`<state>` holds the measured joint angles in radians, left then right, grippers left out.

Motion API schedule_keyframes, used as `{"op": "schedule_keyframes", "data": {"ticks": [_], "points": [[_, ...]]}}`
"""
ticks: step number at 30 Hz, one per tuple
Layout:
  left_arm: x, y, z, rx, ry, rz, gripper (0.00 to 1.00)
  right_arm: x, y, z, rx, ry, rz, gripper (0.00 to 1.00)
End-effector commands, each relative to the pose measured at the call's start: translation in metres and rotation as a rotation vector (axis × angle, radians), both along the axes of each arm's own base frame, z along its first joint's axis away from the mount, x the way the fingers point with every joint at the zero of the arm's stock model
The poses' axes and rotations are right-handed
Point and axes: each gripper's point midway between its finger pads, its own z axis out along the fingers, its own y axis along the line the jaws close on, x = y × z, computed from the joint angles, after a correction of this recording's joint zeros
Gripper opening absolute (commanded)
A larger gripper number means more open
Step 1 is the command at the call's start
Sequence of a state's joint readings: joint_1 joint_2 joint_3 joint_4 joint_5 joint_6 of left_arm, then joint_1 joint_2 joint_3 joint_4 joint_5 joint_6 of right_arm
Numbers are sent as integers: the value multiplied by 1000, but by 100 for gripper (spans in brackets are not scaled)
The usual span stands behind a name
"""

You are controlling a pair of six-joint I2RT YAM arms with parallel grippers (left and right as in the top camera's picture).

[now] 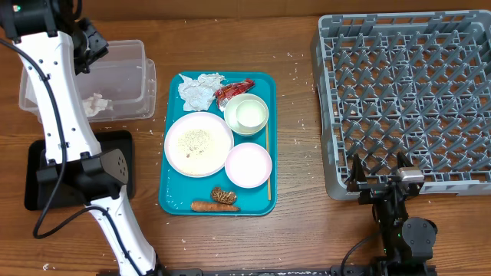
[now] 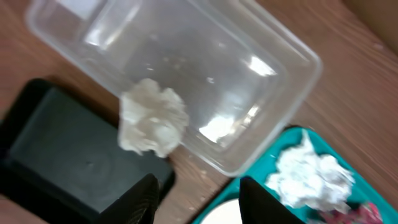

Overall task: Sort waste into correct bins and load items into the dishwasher
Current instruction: 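Carry the tissue left and release it into the clear plastic bin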

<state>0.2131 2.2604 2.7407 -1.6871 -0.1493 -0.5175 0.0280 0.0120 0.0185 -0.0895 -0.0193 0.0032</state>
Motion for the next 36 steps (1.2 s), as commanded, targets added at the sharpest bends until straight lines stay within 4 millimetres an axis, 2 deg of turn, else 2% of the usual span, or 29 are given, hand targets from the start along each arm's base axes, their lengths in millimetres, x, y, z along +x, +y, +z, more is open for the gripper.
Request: {"op": "schedule_keyframes", "data": {"ticks": [1, 2, 4, 8, 11, 15, 18, 21, 23, 29, 32, 34, 36], "points": [[-14, 38, -12, 102, 78, 86, 52, 0, 2, -1, 0, -5, 7, 100], [-20, 46, -24, 63, 114, 97, 75, 0, 2, -1, 0, -5, 7, 100], [-25, 45, -40, -15, 152, 63, 85, 0, 2, -1, 0, -5, 7, 100], [-44, 59, -69, -109, 235, 115, 97, 0, 2, -1, 0, -5, 7, 100], [-59, 70, -85, -161, 280, 160, 99, 0, 2, -1, 0, -5, 7, 100], [-62, 62, -99, -290, 280, 169, 95, 0, 2, -1, 0, -5, 7, 100], [-59, 58, -107, -319, 277, 160, 89, 0, 2, -1, 0, -5, 7, 100], [-56, 45, -116, -357, 287, 137, 87, 0, 2, -1, 0, -5, 7, 100], [-50, 38, -130, -364, 294, 120, 87, 0, 2, -1, 0, -5, 7, 100], [-40, 39, -157, -366, 269, 115, 84, 0, 2, -1, 0, -5, 7, 100], [-33, 42, -159, -355, 241, 111, 73, 0, 2, -1, 0, -5, 7, 100], [-30, 43, -158, -351, 227, 118, 58, 0, 2, -1, 0, -5, 7, 100], [-29, 43, -156, -350, 222, 123, 55, 0, 2, -1, 0, -5, 7, 100]]}}
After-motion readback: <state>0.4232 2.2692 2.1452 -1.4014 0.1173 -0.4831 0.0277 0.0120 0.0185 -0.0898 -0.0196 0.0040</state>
